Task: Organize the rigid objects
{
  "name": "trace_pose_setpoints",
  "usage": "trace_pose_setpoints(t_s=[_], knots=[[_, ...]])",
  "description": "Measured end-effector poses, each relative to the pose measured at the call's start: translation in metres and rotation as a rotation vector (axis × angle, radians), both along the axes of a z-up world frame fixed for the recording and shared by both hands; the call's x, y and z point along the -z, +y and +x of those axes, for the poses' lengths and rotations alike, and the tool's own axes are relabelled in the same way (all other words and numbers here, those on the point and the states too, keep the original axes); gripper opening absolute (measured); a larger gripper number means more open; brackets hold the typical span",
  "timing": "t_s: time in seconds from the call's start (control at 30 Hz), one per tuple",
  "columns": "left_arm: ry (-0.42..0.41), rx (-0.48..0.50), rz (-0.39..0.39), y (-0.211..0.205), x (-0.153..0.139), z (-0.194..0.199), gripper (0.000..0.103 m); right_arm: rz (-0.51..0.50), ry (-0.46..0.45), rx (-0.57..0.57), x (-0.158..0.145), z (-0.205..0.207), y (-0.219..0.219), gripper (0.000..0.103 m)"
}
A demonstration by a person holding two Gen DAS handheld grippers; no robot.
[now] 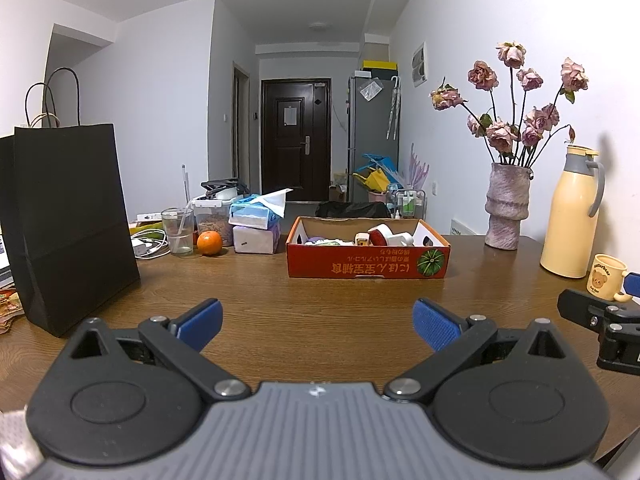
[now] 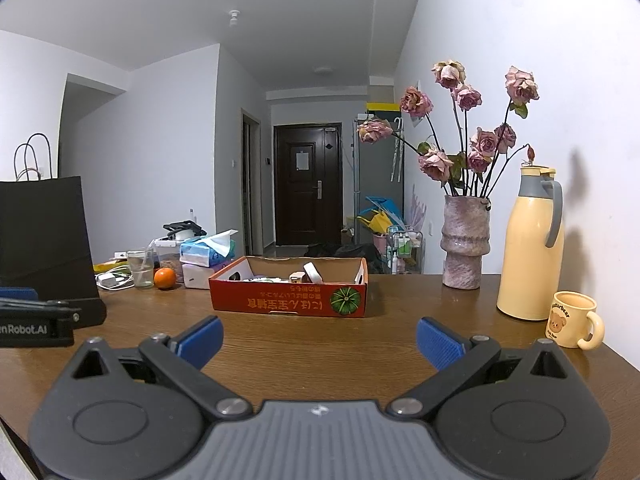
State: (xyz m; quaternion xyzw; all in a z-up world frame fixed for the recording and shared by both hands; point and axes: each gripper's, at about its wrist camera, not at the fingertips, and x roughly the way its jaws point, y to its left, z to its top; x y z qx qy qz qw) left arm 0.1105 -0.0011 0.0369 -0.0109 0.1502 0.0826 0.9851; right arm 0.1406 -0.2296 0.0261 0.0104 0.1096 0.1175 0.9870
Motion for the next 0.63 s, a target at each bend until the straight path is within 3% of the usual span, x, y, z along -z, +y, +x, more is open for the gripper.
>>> trace_pose_setpoints(t_s=[0.63], knots=[[0.012,0.007,-0.005,0.0029,0.0052,0.0056,0.103,-0.007,0.020,-0.007,0.0034,0.0052,0.0035,0.103]])
